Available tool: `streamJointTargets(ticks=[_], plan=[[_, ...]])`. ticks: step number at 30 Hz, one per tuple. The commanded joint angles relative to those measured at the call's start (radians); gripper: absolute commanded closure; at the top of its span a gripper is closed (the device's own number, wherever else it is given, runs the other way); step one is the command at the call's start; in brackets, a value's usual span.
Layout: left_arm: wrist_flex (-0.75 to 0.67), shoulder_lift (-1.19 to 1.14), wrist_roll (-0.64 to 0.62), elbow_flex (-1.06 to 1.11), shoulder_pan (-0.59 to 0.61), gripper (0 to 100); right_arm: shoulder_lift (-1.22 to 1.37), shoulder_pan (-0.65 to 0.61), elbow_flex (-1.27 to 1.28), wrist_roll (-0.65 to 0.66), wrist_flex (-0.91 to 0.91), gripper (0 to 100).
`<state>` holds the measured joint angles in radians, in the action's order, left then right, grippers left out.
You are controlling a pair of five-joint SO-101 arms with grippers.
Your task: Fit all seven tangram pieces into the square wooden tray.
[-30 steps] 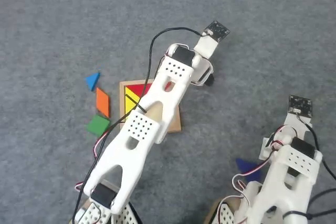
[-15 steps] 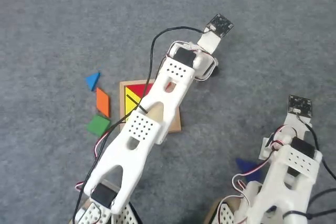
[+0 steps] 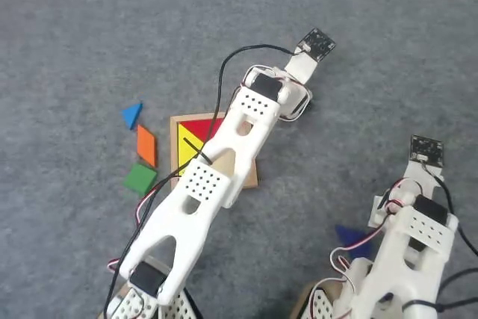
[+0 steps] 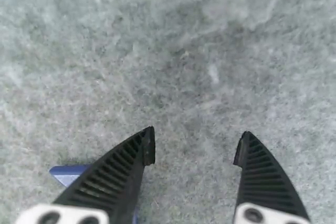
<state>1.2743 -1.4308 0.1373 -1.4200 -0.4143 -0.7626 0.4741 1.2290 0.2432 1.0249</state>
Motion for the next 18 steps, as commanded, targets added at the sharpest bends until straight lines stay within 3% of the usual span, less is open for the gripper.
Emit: streamJointTargets(ticks=[1,5,9,18], plan=[[0.063,0.025,0.018,0.008,0.021,83,0.004,-0.013,-0.029,0.026,-0.016,74.7],[0.199,0.083,0.018,0.008,0.023,83,0.004,-0.013,-0.029,0.026,-0.016,74.8],[0.295,0.112,0.017,0.01,0.018,83,0.004,-0.013,-0.029,0.026,-0.018,82.2],[0.367,0.121,0.029,0.008,0.002,83,0.004,-0.013,-0.029,0.026,-0.031,86.1]])
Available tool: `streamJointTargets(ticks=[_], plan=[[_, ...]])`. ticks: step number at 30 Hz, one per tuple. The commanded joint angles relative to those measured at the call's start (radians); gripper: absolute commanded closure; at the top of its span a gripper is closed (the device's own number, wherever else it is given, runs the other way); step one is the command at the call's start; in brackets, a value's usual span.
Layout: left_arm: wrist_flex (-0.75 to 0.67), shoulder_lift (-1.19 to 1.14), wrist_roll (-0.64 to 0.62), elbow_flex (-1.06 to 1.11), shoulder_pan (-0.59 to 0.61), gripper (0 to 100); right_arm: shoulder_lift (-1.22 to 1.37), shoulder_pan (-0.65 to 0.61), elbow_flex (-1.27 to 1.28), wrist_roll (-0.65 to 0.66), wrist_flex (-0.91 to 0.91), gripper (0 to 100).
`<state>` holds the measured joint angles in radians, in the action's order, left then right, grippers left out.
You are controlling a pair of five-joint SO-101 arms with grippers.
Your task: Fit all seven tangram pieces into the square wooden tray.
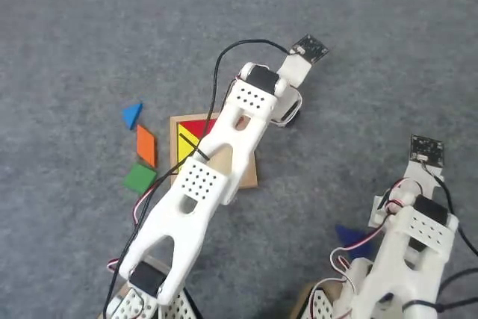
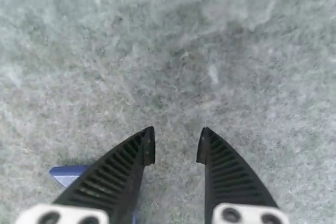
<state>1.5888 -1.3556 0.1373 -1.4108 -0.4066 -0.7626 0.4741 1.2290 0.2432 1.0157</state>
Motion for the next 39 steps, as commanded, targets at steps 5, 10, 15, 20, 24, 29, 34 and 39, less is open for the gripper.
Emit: streamJointTargets(ticks=[5,10,15,20,24,29,34,39], plan=[[0.149,0.048,0.061,-0.048,-0.029,82,0.004,-0.013,-0.029,0.026,-0.022,86.3],[0.167,0.046,-0.029,-0.042,-0.028,83,0.004,-0.013,-0.029,0.026,-0.022,86.4],[0.169,0.072,-0.166,-0.039,-0.029,82,0.004,-0.013,-0.029,0.026,-0.021,86.4],[0.17,0.181,-0.373,0.096,-0.025,74,0.004,-0.012,-0.029,0.026,-0.021,86.4],[0.167,0.298,-0.479,0.305,-0.035,72,0.004,-0.012,-0.029,0.026,-0.021,86.4],[0.166,0.405,-0.618,0.421,-0.025,72,0.004,-0.013,-0.029,0.026,-0.021,86.4],[0.121,0.408,-0.792,0.447,-0.02,72,0.004,-0.013,-0.029,0.026,-0.021,86.4],[-0.008,0.408,-0.936,0.529,-0.009,72,0.004,-0.013,-0.029,0.026,-0.021,86.4]])
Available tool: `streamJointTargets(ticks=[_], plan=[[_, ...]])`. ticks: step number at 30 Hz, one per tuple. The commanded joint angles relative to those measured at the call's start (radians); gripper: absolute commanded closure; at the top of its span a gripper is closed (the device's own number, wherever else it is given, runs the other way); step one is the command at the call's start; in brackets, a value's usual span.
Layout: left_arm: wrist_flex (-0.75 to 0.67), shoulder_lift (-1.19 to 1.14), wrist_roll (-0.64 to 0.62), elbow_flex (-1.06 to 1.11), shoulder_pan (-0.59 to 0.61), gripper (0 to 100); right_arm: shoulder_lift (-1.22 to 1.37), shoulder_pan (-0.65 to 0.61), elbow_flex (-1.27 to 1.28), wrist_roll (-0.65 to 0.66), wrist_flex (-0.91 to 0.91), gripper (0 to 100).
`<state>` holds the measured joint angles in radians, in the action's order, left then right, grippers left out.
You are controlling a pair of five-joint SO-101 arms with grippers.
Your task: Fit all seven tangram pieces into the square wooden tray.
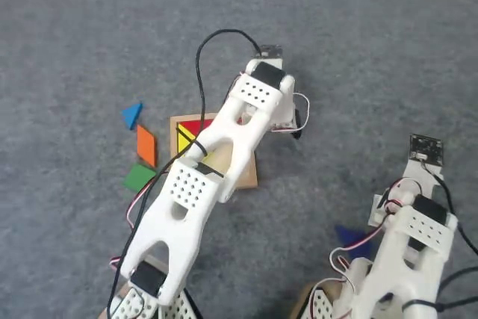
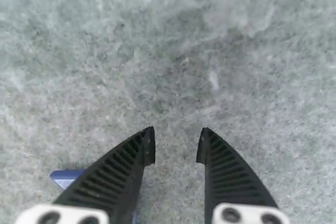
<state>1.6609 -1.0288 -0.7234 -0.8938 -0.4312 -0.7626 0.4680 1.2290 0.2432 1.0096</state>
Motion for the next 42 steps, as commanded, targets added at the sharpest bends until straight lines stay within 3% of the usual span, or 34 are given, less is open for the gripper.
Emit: streamJointTargets(ticks=[1,16,30,42], plan=[[-0.103,0.081,-0.086,0.025,0.032,72,0.004,-0.007,-0.029,0.026,-0.015,86.4],[-0.23,0.051,-0.101,0.039,0.058,77,-0.002,-0.007,-0.029,0.026,-0.015,86.5],[-0.075,-0.043,-0.123,-0.105,0.006,78,-0.004,-0.008,-0.029,0.054,-0.013,86.5],[-0.041,-0.114,-0.123,-0.234,0.02,82,-0.004,-0.008,-0.029,0.054,-0.013,86.5]])
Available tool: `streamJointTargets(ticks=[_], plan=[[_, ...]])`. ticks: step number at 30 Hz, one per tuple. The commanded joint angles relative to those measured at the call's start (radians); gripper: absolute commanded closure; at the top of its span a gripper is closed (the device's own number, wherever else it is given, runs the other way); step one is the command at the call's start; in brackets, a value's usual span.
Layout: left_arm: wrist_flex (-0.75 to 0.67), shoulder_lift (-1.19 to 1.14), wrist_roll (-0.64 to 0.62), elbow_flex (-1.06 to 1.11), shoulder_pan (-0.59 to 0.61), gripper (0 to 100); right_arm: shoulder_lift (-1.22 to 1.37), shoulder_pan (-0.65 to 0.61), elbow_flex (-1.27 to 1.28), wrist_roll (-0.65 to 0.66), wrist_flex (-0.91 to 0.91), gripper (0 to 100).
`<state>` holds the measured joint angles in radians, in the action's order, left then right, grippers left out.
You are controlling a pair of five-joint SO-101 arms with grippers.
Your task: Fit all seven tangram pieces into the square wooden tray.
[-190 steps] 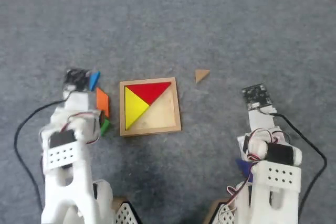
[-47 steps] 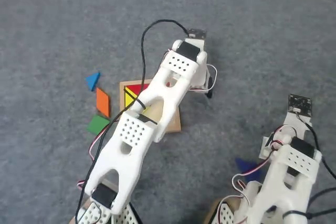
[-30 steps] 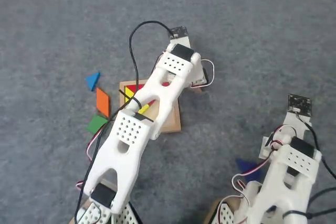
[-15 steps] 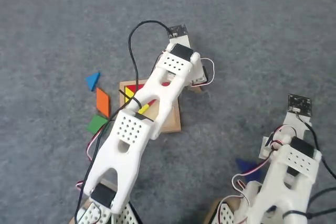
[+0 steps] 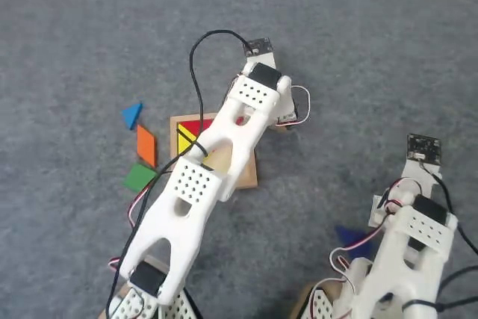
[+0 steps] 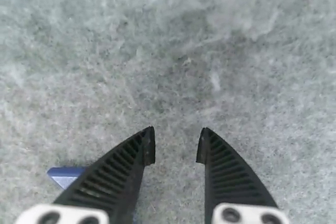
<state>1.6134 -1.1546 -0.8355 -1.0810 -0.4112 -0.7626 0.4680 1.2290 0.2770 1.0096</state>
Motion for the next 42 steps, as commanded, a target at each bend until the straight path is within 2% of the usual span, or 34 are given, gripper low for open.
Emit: streamJointTargets(ticks=[1,5,20,25,33,42], plan=[[0.006,0.009,-0.011,-0.05,0.002,84,-0.004,-0.008,-0.029,0.02,-0.013,86.5],[0.006,0.009,-0.006,-0.053,0.0,86,-0.004,-0.008,-0.029,0.02,-0.013,86.5],[0.023,0.009,0.015,-0.053,-0.006,87,-0.002,-0.008,-0.029,0.02,-0.015,86.5],[0.048,0.009,0.018,-0.053,-0.008,87,-0.001,-0.008,-0.029,0.02,-0.015,86.5],[0.103,0.018,0.094,-0.054,-0.008,87,0.001,-0.007,-0.029,0.02,-0.015,86.5],[0.144,0.018,0.094,-0.101,-0.006,89,0.002,-0.007,-0.029,0.02,-0.016,86.5]])
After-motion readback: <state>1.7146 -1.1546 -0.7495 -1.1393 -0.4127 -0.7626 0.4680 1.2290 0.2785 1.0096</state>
